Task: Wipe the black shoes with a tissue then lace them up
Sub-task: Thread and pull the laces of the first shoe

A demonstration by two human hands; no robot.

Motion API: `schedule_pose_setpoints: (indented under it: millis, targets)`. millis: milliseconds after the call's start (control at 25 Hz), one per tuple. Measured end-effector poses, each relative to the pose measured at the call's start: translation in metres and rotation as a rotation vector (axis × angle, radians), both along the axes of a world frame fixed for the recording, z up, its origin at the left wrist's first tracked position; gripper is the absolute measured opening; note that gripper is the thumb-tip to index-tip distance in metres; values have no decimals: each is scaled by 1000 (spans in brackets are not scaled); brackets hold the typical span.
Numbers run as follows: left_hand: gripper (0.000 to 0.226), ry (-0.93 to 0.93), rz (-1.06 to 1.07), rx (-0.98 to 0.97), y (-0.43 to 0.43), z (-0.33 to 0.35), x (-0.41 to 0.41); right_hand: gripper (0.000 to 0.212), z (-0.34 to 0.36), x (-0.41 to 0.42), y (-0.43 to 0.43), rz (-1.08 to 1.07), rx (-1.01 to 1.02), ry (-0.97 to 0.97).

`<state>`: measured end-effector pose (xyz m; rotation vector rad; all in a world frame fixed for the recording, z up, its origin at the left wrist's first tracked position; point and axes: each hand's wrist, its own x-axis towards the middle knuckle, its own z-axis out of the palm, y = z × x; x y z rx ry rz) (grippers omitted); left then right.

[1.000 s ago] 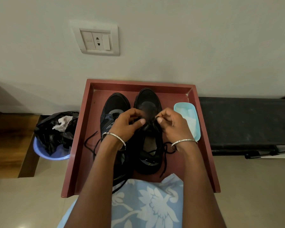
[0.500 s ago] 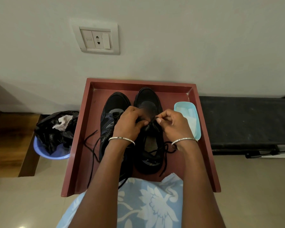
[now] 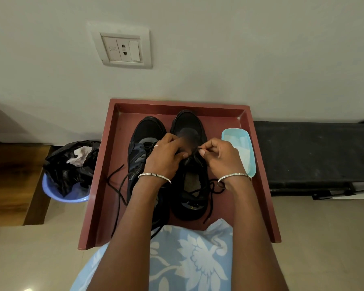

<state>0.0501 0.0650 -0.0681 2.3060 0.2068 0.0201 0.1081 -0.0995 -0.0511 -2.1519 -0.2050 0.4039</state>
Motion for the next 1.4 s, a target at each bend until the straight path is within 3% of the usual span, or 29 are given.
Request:
schedule_pose_setpoints:
  millis: [280,480,640,760,880,1080,1400]
  targets:
    - [18,-7,-44,-45,5,1,0,2,0,-1,0,-8,-7,8]
    - [8,-4,-55,125,0,-1,-1,3,1,0,0,-6,-9,10]
    - [6,-65,-99,-49,4,1,-2,2,-1,-1,0,-5,-5,23]
    - [11,-44,-8,-214,9,5,-3,2,-1,0,1,-5,4,35]
    - [23,-35,27,-182,12,3,-4,2,-1,1,0,-10,14,46]
    - [15,-68,-7,-80,7,2,0,3,1,1,-1,-14,4,41]
    - [20,-141,70,-193,5,6,-3,5,-2,1,0,0,18,61]
